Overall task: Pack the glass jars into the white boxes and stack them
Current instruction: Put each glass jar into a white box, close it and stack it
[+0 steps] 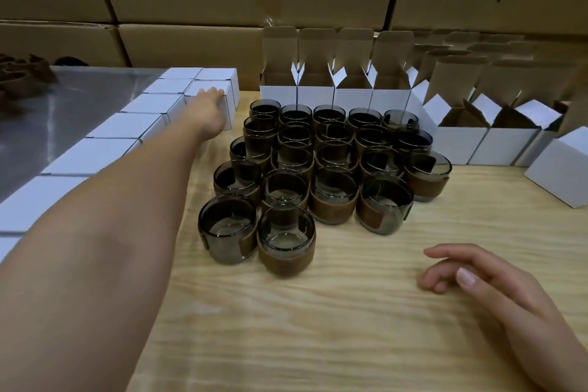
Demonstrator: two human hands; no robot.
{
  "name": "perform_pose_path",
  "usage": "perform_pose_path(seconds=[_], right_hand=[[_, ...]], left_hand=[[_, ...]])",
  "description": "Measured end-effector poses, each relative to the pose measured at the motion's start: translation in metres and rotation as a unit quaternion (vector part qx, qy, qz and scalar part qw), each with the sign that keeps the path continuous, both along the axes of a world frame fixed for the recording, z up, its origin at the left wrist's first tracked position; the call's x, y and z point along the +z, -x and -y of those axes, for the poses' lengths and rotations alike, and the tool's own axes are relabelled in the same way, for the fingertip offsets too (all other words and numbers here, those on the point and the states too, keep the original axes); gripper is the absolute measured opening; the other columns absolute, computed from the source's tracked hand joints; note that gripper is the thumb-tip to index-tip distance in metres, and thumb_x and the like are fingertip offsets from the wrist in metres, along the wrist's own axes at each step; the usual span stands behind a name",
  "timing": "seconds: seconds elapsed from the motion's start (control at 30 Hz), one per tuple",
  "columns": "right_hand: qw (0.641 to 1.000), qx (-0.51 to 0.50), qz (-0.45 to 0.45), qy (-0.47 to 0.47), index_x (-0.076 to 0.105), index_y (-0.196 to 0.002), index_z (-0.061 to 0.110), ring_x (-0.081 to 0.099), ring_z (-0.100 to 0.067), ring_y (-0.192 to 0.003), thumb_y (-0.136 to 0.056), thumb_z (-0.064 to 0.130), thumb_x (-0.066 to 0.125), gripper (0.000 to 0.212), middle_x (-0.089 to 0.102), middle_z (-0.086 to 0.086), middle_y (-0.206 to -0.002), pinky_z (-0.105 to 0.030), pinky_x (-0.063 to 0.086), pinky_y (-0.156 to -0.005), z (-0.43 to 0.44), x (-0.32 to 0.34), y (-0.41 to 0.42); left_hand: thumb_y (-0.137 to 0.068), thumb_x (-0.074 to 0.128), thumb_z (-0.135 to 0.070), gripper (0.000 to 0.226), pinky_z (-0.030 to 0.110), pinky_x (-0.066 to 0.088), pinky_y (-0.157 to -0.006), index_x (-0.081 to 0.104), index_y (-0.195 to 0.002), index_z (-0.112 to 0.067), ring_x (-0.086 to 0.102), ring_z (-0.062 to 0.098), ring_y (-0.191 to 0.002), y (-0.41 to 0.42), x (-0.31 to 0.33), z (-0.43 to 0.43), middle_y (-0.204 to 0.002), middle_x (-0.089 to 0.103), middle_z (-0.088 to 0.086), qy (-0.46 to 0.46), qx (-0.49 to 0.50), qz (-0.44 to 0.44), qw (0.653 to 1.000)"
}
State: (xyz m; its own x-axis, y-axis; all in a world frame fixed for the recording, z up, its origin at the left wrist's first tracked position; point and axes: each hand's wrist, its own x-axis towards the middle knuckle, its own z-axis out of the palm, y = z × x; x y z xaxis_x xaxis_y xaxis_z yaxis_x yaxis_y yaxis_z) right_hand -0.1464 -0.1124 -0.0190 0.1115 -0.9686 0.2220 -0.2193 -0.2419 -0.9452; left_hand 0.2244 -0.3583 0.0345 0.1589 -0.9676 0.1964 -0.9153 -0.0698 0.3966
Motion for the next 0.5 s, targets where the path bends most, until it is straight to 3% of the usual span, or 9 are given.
perform_pose_path(seconds=[0.2, 0.33, 0.4, 0.5], right_hand=[[1.0, 0.008, 0.022, -0.016, 0.065, -0.102, 0.002, 0.066, -0.02, -0.075, -0.085, 0.012, 0.064, 0.02, 0.07, -0.02, -0.081, -0.017, 0.05, -0.071, 0.0, -0.002, 0.002], [1.0, 0.015, 0.007, -0.019, 0.066, -0.101, 0.002, 0.066, -0.019, -0.077, -0.077, 0.014, 0.054, 0.029, 0.069, -0.019, -0.083, -0.018, 0.05, -0.074, 0.0, -0.002, 0.002], [1.0, 0.022, -0.002, -0.019, 0.066, -0.1, 0.004, 0.067, -0.019, -0.079, -0.076, 0.018, 0.056, 0.03, 0.07, -0.018, -0.085, -0.021, 0.05, -0.075, -0.001, -0.001, 0.002], [1.0, 0.023, -0.003, -0.016, 0.067, -0.099, 0.007, 0.067, -0.017, -0.079, -0.076, 0.024, 0.057, 0.03, 0.071, -0.015, -0.084, -0.019, 0.05, -0.075, -0.002, 0.001, 0.001]], left_hand=[[-0.096, 0.028, 0.0, 0.054, 0.044, 0.026, -0.11, 0.027, -0.148, -0.012, 0.031, 0.037, -0.136, -0.008, 0.0, 0.013, -0.149, 0.028, 0.018, -0.027, 0.0, -0.019, 0.999], [-0.096, 0.03, 0.0, 0.058, 0.044, 0.021, -0.114, 0.021, -0.152, -0.012, 0.02, 0.035, -0.143, -0.005, 0.007, 0.014, -0.155, 0.02, 0.017, -0.049, 0.01, -0.015, 0.999], [-0.095, 0.031, 0.002, 0.06, 0.042, 0.015, -0.118, 0.018, -0.152, -0.01, 0.01, 0.03, -0.147, 0.001, 0.01, 0.01, -0.16, 0.014, 0.012, -0.031, 0.007, -0.022, 0.999], [-0.095, 0.036, -0.002, 0.053, 0.04, 0.027, -0.113, 0.033, -0.147, -0.009, 0.026, 0.029, -0.142, 0.02, 0.021, -0.007, -0.155, 0.03, 0.011, 0.062, 0.007, -0.059, 0.996]])
